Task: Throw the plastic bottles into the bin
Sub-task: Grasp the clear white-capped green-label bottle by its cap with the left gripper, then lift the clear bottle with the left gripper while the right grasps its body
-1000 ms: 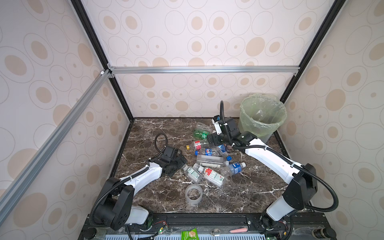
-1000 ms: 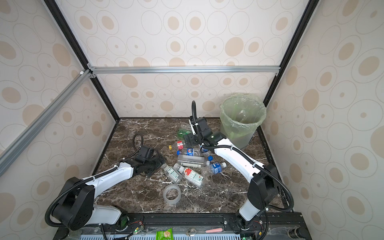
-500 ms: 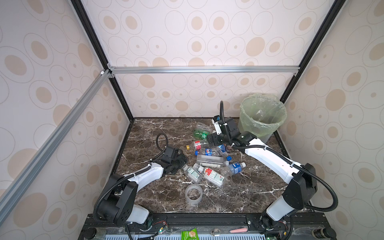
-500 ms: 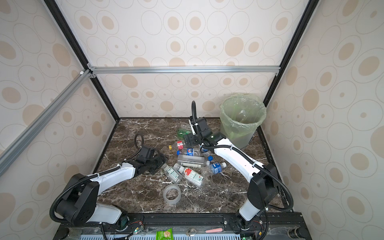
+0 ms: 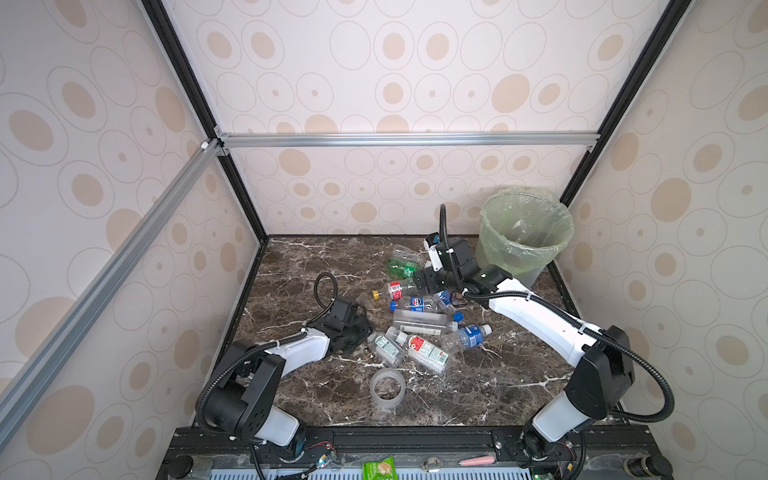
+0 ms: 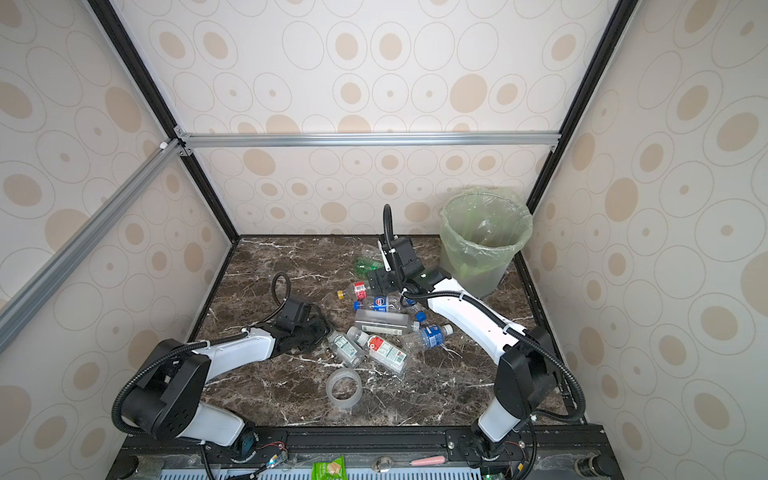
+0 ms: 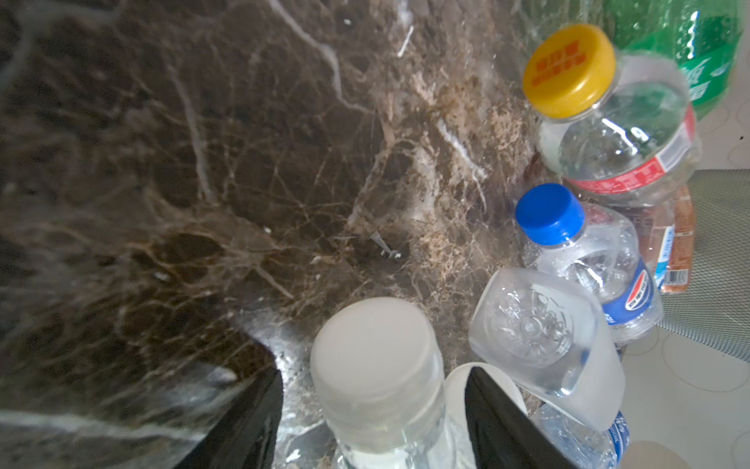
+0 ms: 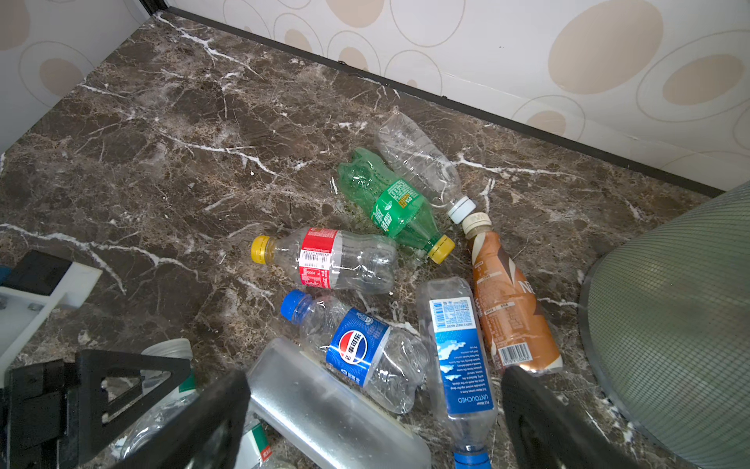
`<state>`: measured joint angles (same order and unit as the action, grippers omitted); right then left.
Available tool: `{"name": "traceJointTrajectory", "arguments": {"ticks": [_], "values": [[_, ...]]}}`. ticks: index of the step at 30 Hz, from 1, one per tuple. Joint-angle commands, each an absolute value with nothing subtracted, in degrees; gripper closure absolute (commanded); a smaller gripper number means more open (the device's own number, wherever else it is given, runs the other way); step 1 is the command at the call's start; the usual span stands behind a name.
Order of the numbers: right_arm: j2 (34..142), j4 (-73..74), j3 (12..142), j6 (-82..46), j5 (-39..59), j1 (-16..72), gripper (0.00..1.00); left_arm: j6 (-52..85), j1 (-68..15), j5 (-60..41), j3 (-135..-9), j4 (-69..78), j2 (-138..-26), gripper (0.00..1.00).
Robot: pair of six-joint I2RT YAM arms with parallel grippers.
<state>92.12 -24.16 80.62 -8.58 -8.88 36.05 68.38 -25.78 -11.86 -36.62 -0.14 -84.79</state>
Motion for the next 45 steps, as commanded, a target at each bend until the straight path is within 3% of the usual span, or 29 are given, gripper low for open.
{"name": "traceJointTrajectory", "arguments": {"ticks": [1,11,23,36,45], "values": [[90.5,-22.3,78.8,-9.3,-9.9,36.5,0.0,68.9,-26.0,-10.3,-36.2,1.5,-85.0,0.31],[90.1,-21.1,78.0,-9.1,-9.9,36.5,0.0,69.9,-26.0,-11.1,-35.9,4.9,-87.0,0.49],[89.9,-21.0,78.3,-10.0,-9.0,36.5,0.0,69.0,-25.5,-8.7,-36.6,3.6,-86.4,0.59],[90.2,-21.8,78.8,-10.6,-6.8,36.5,0.0,62.8,-18.0,-5.9,-41.6,-0.9,-82.8,0.61],[90.3,-19.4,79.2,-10.5,3.4,36.8,0.0,53.2,-13.8,-1.2,-53.6,-7.8,-80.5,0.6]]}}
